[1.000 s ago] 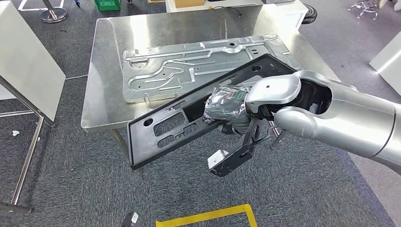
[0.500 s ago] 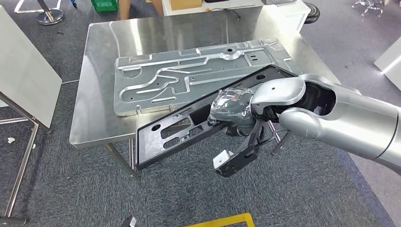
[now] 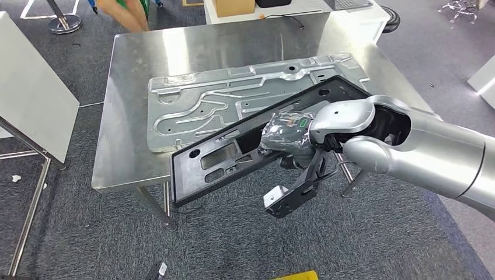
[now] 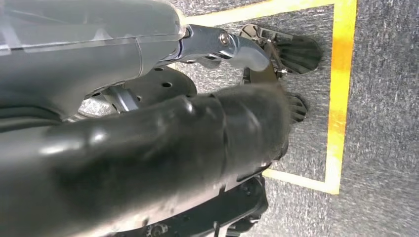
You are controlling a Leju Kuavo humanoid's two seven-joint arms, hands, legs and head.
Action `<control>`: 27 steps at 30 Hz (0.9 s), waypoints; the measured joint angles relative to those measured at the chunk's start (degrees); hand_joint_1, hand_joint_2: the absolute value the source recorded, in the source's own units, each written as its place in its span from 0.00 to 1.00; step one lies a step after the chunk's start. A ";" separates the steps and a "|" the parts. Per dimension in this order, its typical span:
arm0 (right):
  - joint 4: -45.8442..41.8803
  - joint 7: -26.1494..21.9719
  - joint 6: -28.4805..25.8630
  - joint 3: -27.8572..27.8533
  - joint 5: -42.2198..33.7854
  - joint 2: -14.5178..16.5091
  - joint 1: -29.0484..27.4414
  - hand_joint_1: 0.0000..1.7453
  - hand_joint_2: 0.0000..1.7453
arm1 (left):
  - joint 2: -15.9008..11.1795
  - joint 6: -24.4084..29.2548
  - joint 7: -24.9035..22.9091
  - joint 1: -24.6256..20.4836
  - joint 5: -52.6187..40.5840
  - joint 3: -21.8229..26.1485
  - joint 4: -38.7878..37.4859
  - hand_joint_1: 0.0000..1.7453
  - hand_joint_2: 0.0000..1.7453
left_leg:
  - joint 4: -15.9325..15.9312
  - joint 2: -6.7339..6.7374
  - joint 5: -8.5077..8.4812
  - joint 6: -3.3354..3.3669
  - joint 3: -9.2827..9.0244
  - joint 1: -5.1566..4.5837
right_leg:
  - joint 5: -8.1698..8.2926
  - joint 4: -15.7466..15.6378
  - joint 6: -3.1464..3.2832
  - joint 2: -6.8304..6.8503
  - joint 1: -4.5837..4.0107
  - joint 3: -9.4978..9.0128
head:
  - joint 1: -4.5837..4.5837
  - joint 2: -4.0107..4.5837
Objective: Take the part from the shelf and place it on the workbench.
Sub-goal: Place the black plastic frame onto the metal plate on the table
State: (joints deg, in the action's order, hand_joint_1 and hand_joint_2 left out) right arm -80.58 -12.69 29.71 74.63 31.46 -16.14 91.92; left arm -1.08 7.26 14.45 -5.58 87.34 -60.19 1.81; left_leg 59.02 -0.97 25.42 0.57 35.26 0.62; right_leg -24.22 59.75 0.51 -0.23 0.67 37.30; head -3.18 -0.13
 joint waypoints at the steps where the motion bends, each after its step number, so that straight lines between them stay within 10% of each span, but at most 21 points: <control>1: 0.00 -0.07 0.01 0.00 -0.01 -0.05 0.08 1.00 1.00 | 0.01 -0.03 -0.02 0.01 0.00 0.01 0.00 0.00 0.00 | -0.06 0.01 0.10 0.44 -0.19 0.01 | -0.74 1.29 -0.19 0.06 0.06 0.52 | 0.04 0.00; 6: -0.03 -0.26 0.05 -0.01 0.09 -0.40 0.18 1.00 1.00 | 0.01 -0.02 -0.16 0.22 0.00 0.02 0.00 0.00 0.00 | -0.16 0.01 1.57 1.90 -1.41 -0.50 | -4.87 16.33 -0.41 0.20 -0.03 9.16 | 0.15 0.00; 10: -0.03 -0.25 0.06 -0.01 0.14 -0.54 0.31 1.00 1.00 | 0.19 0.16 -0.48 0.63 0.00 -0.04 0.00 0.00 0.00 | -0.43 0.01 3.26 1.95 -3.88 -1.15 | 2.64 5.18 2.39 0.29 -1.48 4.95 | 0.03 0.00; 14: -0.03 -0.33 0.08 -0.02 0.16 -0.52 0.79 1.00 1.00 | 0.36 0.48 -0.56 0.62 0.00 -0.10 -0.02 0.00 0.00 | -2.00 0.30 4.22 0.90 -5.69 -0.94 | 1.78 -1.00 4.51 0.56 -2.64 0.89 | 0.07 0.00; 17: -0.10 -0.38 0.08 -0.05 0.16 -0.47 0.83 1.00 1.00 | 0.22 0.54 -0.55 0.58 0.00 -0.26 -0.03 0.00 0.00 | -0.80 0.53 4.96 0.33 -6.31 -1.16 | 1.05 -4.54 4.07 0.86 -1.83 -3.16 | -0.10 0.00; 21: -0.02 -0.31 0.13 0.01 0.31 -0.47 0.38 1.00 1.00 | -0.13 0.54 -0.57 0.23 0.00 -0.32 -0.05 0.00 0.00 | 11.77 0.52 5.88 -0.82 3.29 -0.83 | -1.26 -6.37 3.08 1.19 -1.40 -8.07 | -0.34 0.01; 25: -0.02 -0.53 0.21 0.05 0.25 -0.46 -0.14 1.00 1.00 | -0.26 0.56 -1.05 0.81 0.00 -0.30 -0.14 0.00 0.00 | 4.74 0.54 -4.87 -2.00 4.78 -0.20 | -5.94 -5.18 1.43 0.77 -0.80 -12.41 | -0.41 0.00; 27: 0.05 -0.53 0.27 0.08 0.28 -0.50 -0.37 1.00 1.00 | -0.20 0.54 -1.21 0.88 0.00 -0.26 -0.23 0.00 0.00 | 2.23 0.44 -5.86 -1.68 3.98 -0.35 | -7.70 -3.92 0.59 0.45 -0.72 -12.64 | -0.37 -0.01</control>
State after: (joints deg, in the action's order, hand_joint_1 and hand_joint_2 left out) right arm -80.53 -13.22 29.99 74.71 31.75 -16.64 91.55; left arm -1.28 7.80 13.24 -4.70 87.34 -60.45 1.58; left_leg 61.24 -0.53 19.56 -1.12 39.24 0.27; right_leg -31.92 55.83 1.10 0.22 -0.04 24.67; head -3.55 -0.14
